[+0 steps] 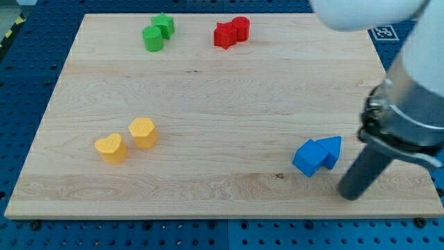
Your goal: Push the blue cube towards center right
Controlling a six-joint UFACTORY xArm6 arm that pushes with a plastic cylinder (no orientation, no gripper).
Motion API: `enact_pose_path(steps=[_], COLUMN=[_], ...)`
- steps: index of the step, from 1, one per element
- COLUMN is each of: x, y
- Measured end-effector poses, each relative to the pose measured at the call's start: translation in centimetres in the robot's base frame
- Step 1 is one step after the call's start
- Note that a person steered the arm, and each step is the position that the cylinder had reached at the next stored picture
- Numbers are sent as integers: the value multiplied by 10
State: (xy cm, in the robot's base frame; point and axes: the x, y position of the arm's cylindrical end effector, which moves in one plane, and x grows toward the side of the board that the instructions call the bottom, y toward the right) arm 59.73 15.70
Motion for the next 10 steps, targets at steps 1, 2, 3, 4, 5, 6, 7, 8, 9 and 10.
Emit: enact_pose_path(steps=[1, 2, 3, 4, 5, 6, 7, 8, 9, 10], x=[-14, -38, -65, -84, -85, -85, -96, -104, -112, -136], y=[-26, -26, -29, -35, -57, -71, -84, -106, -123, -124])
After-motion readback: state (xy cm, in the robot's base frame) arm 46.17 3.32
